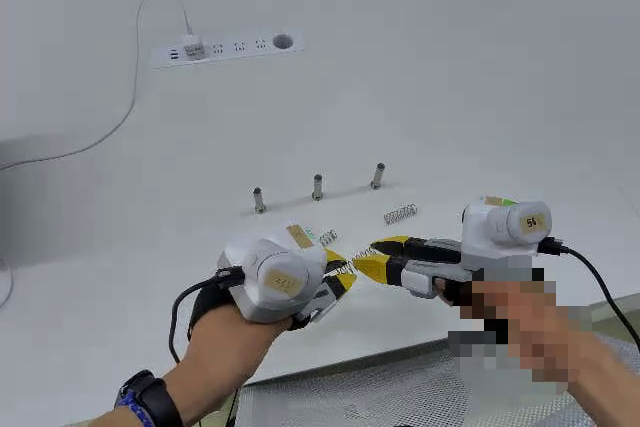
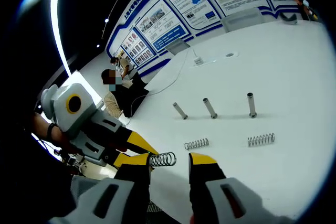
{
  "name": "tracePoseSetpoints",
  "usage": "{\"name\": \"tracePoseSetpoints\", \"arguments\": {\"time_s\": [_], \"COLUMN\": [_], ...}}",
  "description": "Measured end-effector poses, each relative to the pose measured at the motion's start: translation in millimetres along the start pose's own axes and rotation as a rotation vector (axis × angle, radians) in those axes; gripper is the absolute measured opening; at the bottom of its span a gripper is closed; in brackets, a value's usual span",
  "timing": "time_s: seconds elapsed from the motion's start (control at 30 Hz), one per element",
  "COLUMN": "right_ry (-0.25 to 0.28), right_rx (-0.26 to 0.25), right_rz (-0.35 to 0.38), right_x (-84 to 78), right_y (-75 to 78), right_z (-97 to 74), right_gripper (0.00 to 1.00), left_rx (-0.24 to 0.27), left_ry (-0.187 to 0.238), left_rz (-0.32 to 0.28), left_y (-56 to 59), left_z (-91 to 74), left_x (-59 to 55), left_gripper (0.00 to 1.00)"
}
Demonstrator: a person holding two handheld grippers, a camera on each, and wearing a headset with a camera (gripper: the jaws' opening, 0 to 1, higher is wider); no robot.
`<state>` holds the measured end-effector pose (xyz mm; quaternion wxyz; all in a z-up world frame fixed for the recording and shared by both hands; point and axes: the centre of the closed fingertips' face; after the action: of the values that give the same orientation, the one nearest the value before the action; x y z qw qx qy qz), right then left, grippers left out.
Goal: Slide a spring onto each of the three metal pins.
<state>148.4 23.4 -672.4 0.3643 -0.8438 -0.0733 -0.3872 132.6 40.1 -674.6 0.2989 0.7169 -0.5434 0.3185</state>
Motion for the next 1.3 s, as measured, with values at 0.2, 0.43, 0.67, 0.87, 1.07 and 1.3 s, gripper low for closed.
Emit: {"name": "tracePoseSetpoints", "arguments": {"time_s": [0.2, 0.43, 0.67, 0.87, 1.07, 1.3], "right_ry": [-0.002, -0.007, -0.007, -0.009, -0.012, -0.024], "right_rx": [0.024, 0.038, 0.046, 0.056, 0.064, 0.079], "right_rz": [0.027, 0.042, 0.051, 0.049, 0.037, 0.008], "right_x": [-0.8, -1.4, 0.5, 3.6, 10.1, 21.0], "right_y": [-5.1, -8.6, -9.7, -11.6, -13.5, -15.9], "right_z": [0.7, 1.0, -0.9, -3.5, -6.0, -7.0], "right_gripper": [0.25, 0.22, 0.2, 0.19, 0.17, 0.16], "left_rx": [-0.002, -0.003, -0.001, -0.014, -0.026, -0.049], "left_ry": [0.002, 0.002, 0.001, -0.001, 0.005, 0.027], "left_rz": [0.006, 0.007, 0.017, 0.025, 0.034, 0.033], "left_y": [0.7, -0.1, -0.1, 1.7, -1.7, -6.2], "left_z": [-0.4, -0.2, 0.2, 1.8, 2.2, 3.4], "left_x": [1.5, 1.4, 1.0, 1.2, 5.3, 11.8], "left_gripper": [0.1, 0.1, 0.1, 0.1, 0.1, 0.1]}}
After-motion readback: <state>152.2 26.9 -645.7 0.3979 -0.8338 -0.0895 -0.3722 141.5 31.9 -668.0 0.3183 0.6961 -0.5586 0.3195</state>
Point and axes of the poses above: the centre of the closed fingertips' face, and the gripper's own axes: z roughly forward along the fingers, y roughly to its right, x roughly out of its top
